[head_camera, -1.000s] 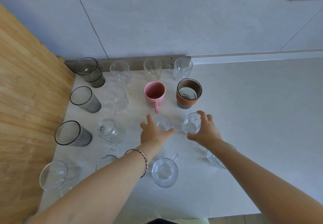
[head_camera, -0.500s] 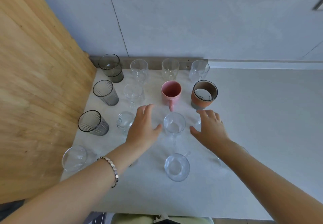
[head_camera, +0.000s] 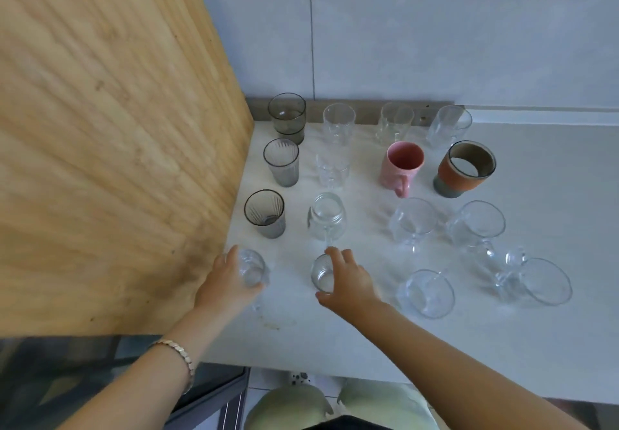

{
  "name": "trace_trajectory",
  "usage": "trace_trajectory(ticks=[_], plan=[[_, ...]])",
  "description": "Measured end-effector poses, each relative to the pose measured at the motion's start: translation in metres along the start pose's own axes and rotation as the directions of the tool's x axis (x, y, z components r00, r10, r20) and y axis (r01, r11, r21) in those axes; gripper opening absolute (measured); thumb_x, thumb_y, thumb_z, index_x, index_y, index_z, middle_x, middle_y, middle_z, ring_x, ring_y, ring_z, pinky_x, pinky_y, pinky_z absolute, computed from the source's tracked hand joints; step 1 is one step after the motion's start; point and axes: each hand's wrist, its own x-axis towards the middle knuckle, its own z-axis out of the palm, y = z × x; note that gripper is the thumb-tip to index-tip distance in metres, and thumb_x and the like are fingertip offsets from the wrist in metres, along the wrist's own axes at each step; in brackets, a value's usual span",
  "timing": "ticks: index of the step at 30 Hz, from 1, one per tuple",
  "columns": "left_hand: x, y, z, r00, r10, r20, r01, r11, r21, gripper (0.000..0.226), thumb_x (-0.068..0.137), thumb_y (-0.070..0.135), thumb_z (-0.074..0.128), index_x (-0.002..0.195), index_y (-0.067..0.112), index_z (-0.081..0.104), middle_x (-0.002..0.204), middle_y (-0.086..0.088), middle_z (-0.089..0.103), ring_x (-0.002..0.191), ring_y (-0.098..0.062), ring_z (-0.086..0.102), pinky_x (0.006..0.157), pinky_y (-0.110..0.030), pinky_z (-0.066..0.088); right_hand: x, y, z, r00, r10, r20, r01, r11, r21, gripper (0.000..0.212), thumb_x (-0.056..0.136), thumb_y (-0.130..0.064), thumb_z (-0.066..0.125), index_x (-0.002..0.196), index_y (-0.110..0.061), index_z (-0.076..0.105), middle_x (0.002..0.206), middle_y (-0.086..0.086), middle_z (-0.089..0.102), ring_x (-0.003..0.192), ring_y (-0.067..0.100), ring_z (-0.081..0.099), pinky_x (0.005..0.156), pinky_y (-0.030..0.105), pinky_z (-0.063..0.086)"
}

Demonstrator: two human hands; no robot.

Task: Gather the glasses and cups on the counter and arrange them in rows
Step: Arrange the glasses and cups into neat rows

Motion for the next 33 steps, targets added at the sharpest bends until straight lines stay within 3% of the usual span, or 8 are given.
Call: trace_trajectory(ticks=[4,7,21,24,27,29,31,33], plan=[[0.0,-0.007,-0.002,0.995,0.097,-0.003,-0.097,0.995,0.039,0.069,0.069,0.039,0.074,0.128,0.022,0.042,0.127,-0.004,0.048,0.112,-0.024,0.055,0.087,-0.041,0.052,-0.007,-0.005,0.016,0.998,0.05,-0.04,-0.051,0.998,-0.037,0.071,0.077,-0.039,0.068,0.135,-0.021,0.032,0.129,0.004,0.04,0.109,0.03,0.056,0.087,0.033,0.047],[-0.004,-0.01,-0.002,0.985,0.168,0.049,-0.173,0.976,0.129,0.072,0.069,0.04,0.072,0.131,0.024,0.038,0.128,0.0,0.045,0.111,-0.024,0.057,0.083,-0.038,0.053,-0.013,-0.008,0.028,0.992,0.092,-0.086,-0.091,0.996,0.017,0.069,0.077,-0.038,0.068,0.135,-0.021,0.033,0.13,0.004,0.039,0.109,0.03,0.056,0.086,0.032,0.047],[-0.006,-0.014,0.0,0.971,0.225,0.077,-0.233,0.966,0.113,0.084,0.071,0.031,0.07,0.143,0.022,0.028,0.141,-0.002,0.037,0.12,-0.026,0.05,0.087,-0.036,0.048,-0.015,-0.02,0.04,0.971,0.137,-0.198,-0.107,0.982,0.152,0.077,0.076,-0.031,0.069,0.142,-0.024,0.03,0.135,0.002,0.041,0.115,0.028,0.05,0.09,0.031,0.045],[-0.01,-0.011,0.0,0.972,0.213,0.102,-0.225,0.966,0.126,0.083,0.073,0.032,0.069,0.143,0.021,0.025,0.144,-0.003,0.034,0.122,-0.028,0.049,0.09,-0.037,0.048,-0.016,-0.02,0.041,0.972,0.138,-0.188,-0.11,0.982,0.152,0.086,0.078,-0.032,0.07,0.147,-0.023,0.02,0.139,0.004,0.037,0.118,0.029,0.048,0.091,0.033,0.046],[-0.018,0.004,0.001,0.968,0.242,0.074,-0.253,0.934,0.252,0.086,0.078,0.039,0.063,0.147,0.016,0.017,0.151,-0.009,0.022,0.135,-0.032,0.034,0.106,-0.04,0.036,-0.022,-0.013,0.034,0.984,0.146,-0.098,-0.125,0.973,0.195,0.106,0.076,-0.028,0.075,0.151,-0.019,0.001,0.143,0.006,0.031,0.125,0.028,0.047,0.095,0.034,0.045],[-0.025,0.024,0.005,0.927,0.374,0.005,-0.362,0.893,0.268,0.078,0.082,0.037,0.059,0.146,0.011,0.022,0.152,-0.013,0.022,0.14,-0.031,0.026,0.112,-0.038,0.027,-0.03,-0.001,0.023,0.988,0.146,-0.047,-0.135,0.975,0.177,0.102,0.078,-0.021,0.074,0.152,-0.016,0.003,0.145,0.007,0.031,0.129,0.026,0.045,0.1,0.032,0.042],[-0.035,0.053,0.011,0.834,0.55,-0.032,-0.529,0.816,0.234,0.065,0.084,0.029,0.056,0.141,0.006,0.034,0.148,-0.013,0.031,0.139,-0.03,0.031,0.111,-0.037,0.027,-0.043,0.017,0.006,0.991,0.109,-0.078,-0.101,0.989,0.108,0.075,0.085,-0.019,0.067,0.147,-0.017,0.025,0.141,0.005,0.042,0.129,0.02,0.045,0.1,0.023,0.038],[-0.047,0.085,0.021,0.726,0.688,0.023,-0.676,0.706,0.212,0.054,0.085,0.027,0.051,0.134,0.006,0.044,0.142,-0.01,0.041,0.132,-0.029,0.041,0.106,-0.036,0.034,-0.057,0.041,-0.017,0.973,0.077,-0.219,-0.061,0.995,0.078,0.045,0.088,-0.019,0.061,0.132,-0.019,0.051,0.128,0.0,0.056,0.12,0.016,0.053,0.096,0.021,0.04]])
